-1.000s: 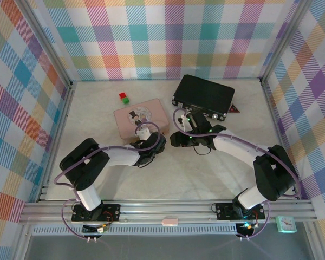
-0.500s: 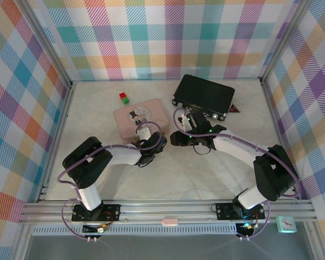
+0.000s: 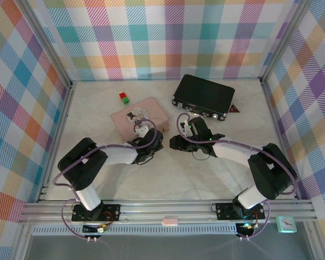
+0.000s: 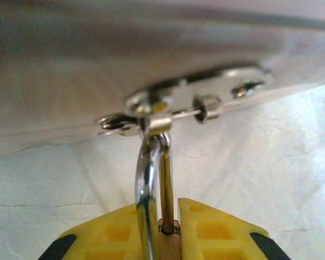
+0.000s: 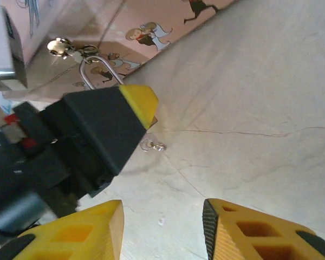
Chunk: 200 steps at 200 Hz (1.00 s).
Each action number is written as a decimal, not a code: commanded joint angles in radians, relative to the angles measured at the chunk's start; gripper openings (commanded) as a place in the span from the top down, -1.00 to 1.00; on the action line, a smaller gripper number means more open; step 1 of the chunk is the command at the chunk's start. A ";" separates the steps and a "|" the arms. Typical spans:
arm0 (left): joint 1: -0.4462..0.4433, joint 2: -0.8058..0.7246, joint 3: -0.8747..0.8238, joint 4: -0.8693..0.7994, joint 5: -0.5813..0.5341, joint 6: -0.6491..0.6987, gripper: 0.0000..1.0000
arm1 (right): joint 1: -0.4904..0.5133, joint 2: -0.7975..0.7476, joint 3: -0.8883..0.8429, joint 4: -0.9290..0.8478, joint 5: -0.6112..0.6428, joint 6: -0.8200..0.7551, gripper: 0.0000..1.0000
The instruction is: Unlock a padlock with a key
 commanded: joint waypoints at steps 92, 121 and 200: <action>0.033 -0.122 -0.119 0.379 0.079 -0.176 1.00 | 0.008 0.185 -0.147 0.789 -0.084 0.469 0.30; 0.031 -0.117 -0.136 0.437 0.077 -0.192 1.00 | 0.017 0.231 -0.163 0.875 -0.054 0.538 0.26; 0.032 -0.108 -0.152 0.500 0.074 -0.215 1.00 | 0.035 0.337 -0.171 1.056 -0.048 0.658 0.34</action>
